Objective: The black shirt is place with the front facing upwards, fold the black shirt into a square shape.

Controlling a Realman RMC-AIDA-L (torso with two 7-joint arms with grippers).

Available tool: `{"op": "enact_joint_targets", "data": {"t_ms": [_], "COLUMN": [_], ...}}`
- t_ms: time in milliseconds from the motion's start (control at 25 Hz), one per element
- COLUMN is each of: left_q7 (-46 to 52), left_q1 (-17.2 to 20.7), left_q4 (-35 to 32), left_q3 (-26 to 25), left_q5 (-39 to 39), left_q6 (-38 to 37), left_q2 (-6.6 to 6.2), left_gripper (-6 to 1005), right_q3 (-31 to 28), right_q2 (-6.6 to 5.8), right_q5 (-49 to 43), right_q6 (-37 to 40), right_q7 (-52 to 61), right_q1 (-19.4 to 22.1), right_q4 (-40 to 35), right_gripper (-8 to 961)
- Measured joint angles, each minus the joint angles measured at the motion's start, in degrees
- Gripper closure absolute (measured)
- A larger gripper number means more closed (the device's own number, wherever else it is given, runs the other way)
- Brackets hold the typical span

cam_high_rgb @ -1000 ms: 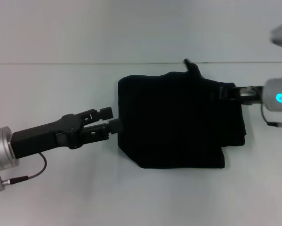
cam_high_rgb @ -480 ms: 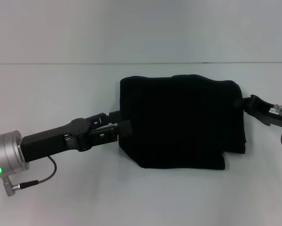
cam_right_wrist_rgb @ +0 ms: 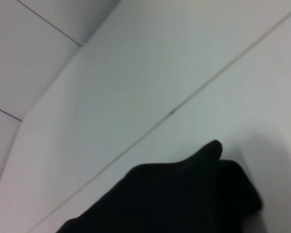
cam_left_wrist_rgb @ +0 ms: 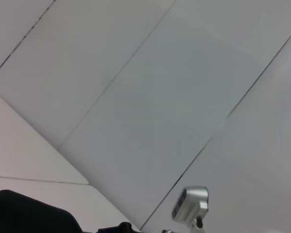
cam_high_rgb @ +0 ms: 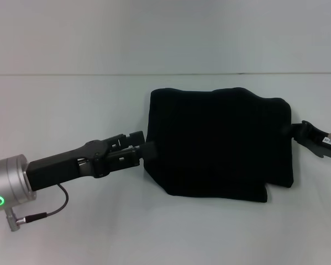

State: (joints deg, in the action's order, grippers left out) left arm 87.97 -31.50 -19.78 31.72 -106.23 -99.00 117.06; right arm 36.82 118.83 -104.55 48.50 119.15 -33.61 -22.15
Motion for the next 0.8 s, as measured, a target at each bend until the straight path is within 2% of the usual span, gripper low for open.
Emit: {"op": "enact_joint_targets", "data": {"t_ms": [240,320,480,560,680,800], "left_q7": [0.6,1.5,3.5,4.7,6.1,6.9], "left_q1": [-0.1,-0.1,-0.1,-0.1,-0.1,-0.2], "left_q4": [0.0,0.0,0.0,0.0,0.0,0.3], "left_q3": [0.0,-0.2,-1.3,-1.8,-2.2,-2.3], "left_q5": [1.5,2.2,2.7,2.9,3.0,3.0], "left_q6": [0.4,0.7,1.9,2.6,4.0,6.2], "left_q2": [0.08,0.09,0.09,0.08,0.08,0.13], "left_gripper": [114,114,113,113,113,114], "right_q3": [-6.0,-8.1,-10.1,-9.7,-9.4,-9.4], "right_q2": [-0.16,-0.48,-1.50,-1.57,-0.91,0.82], "right_q5": [4.0,5.5,6.5,5.9,4.2,2.6], "right_q6": [8.5,13.7,25.5,29.0,32.2,32.1], "right_q7": [-11.2,-17.0,-32.7,-39.3,-47.4,-55.5], "right_q1": [3.5,5.4,8.4,9.1,9.4,8.2], "right_q4": [-0.2,-0.7,-0.9,-0.9,-0.2,1.4], "right_gripper": [870,685,598,555,490,407]}}
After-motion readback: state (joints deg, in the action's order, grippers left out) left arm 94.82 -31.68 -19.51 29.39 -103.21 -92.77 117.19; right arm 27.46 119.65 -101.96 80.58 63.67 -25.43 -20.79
